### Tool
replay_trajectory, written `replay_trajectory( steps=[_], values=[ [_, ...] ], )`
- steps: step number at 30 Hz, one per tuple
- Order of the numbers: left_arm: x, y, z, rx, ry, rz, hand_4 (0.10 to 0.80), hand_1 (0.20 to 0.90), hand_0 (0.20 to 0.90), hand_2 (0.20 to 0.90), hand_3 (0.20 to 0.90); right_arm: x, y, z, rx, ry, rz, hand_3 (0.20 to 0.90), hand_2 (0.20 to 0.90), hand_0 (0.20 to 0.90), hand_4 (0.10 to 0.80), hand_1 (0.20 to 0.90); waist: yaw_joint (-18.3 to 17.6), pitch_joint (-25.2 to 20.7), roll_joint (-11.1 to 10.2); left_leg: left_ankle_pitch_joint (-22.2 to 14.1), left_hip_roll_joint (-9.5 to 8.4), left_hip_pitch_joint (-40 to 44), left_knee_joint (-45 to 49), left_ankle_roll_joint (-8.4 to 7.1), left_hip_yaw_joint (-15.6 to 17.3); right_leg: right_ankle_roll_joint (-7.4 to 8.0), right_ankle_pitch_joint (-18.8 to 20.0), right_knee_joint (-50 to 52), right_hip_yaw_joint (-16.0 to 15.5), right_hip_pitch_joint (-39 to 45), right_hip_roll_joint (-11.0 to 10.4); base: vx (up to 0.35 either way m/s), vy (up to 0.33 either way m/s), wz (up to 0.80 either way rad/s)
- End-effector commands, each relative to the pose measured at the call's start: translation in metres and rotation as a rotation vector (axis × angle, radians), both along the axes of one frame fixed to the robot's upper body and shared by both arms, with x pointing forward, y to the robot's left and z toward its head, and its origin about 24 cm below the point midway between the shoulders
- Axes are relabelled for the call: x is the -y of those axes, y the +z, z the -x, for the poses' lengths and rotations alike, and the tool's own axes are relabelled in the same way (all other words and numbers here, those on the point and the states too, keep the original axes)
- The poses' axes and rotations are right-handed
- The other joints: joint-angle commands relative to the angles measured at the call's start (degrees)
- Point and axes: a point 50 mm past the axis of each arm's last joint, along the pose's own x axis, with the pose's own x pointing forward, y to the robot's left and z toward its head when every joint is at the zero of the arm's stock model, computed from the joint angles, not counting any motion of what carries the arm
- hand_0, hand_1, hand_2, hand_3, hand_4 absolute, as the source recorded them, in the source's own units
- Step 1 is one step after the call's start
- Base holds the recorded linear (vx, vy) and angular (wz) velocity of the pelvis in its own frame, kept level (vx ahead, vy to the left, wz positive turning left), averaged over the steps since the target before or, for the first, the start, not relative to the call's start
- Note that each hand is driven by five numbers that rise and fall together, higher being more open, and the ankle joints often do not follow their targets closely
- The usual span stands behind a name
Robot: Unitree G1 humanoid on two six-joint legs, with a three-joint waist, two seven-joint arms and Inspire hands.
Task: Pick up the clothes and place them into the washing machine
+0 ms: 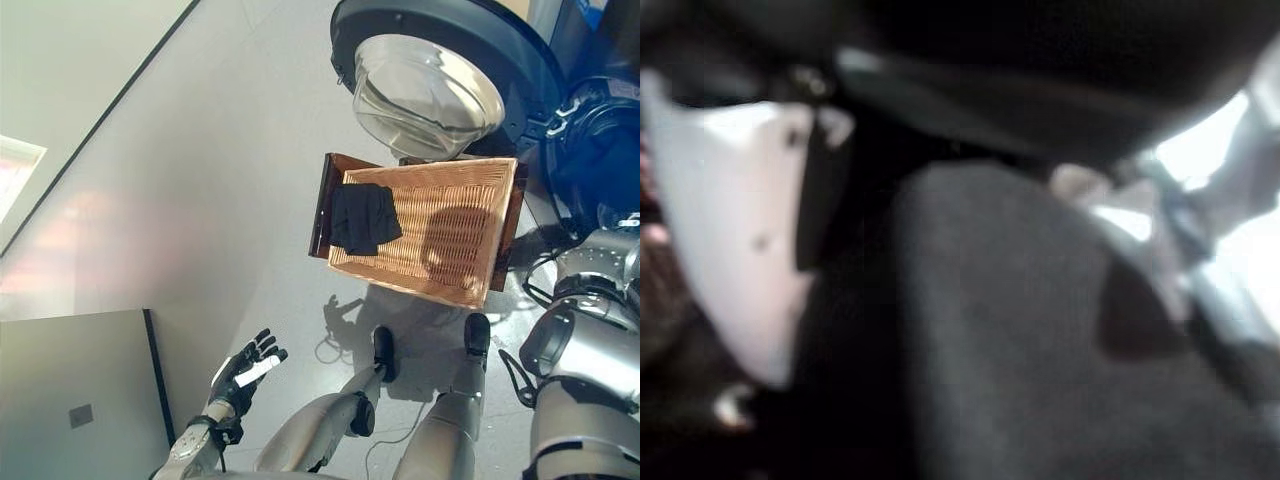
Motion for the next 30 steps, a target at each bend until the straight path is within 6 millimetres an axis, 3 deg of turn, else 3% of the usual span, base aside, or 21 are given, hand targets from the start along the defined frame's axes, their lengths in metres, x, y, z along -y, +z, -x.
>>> replay_trajectory(
  steps=[1,7,13,15,22,30],
  values=[
    [-0.014,0.005,-0.004,0.045,0.052,-0.039,0.8,0.9,0.9,0.9,0.9,0.038,0.087,0.058,0.136,-0.282,0.285,0.2,0.2,0.2,0.3,0.2,0.18,-2.69,-0.59,-1.69,2.5,-0.31,-0.49,-4.43,-0.52,-3.02,-8.38,8.81,-2.45,-1.44,3.77,0.0,0.0,0.0],
    [-0.018,0.001,0.003,0.02,0.069,-0.039,0.8,0.9,0.9,0.9,0.9,0.047,0.106,0.08,0.166,-0.362,0.315,0.2,0.2,0.2,0.3,0.2,-0.46,-3.55,-0.45,-1.9,2.48,0.64,-0.49,-4.59,-0.79,-3.19,-9.03,9.02,-2.72,-0.47,3.9,0.017,-0.006,-0.03],
    [-0.021,0.004,0.003,0.033,0.074,-0.038,0.8,0.9,0.9,0.9,0.9,0.048,0.114,0.078,0.082,-0.327,0.362,0.2,0.2,0.2,0.3,0.2,-0.61,-3.4,-0.42,-2.05,2.4,0.88,-0.49,-4.45,-0.41,-3.16,-8.89,8.77,-2.48,-0.41,3.87,0.01,0.001,-0.08],
    [-0.021,0.004,0.003,0.037,0.073,-0.037,0.8,0.9,0.9,0.9,0.9,0.049,0.114,0.078,0.062,-0.315,0.364,0.9,0.9,0.9,0.8,0.9,-0.68,-3.31,-0.5,-2.07,2.4,0.9,-0.49,-4.39,-0.32,-3.17,-8.85,8.81,-2.34,-0.44,3.84,0.004,0.002,-0.03],
    [-0.022,0.004,0.004,0.031,0.078,-0.039,0.8,0.9,0.9,0.9,0.9,0.047,0.113,0.07,0.004,-0.27,0.385,0.9,0.9,0.9,0.8,0.9,-1.13,-3.23,-0.8,-2.22,2.11,1.18,-0.49,-4.17,0.07,-3.31,-8.79,8.79,-1.85,-0.4,3.89,0.012,0.006,-0.01],
    [-0.023,0.005,0.002,0.041,0.083,-0.03,0.8,0.9,0.9,0.9,0.9,0.046,0.087,0.056,-0.135,-0.161,0.407,0.9,0.9,0.9,0.8,0.9,-1.49,-3.2,-1.56,-2.49,1.87,2.08,-0.49,-4.01,0.17,-3.44,-8.81,8.33,-2.44,0.85,3.64,0.015,0.025,-0.01]
  ],
)
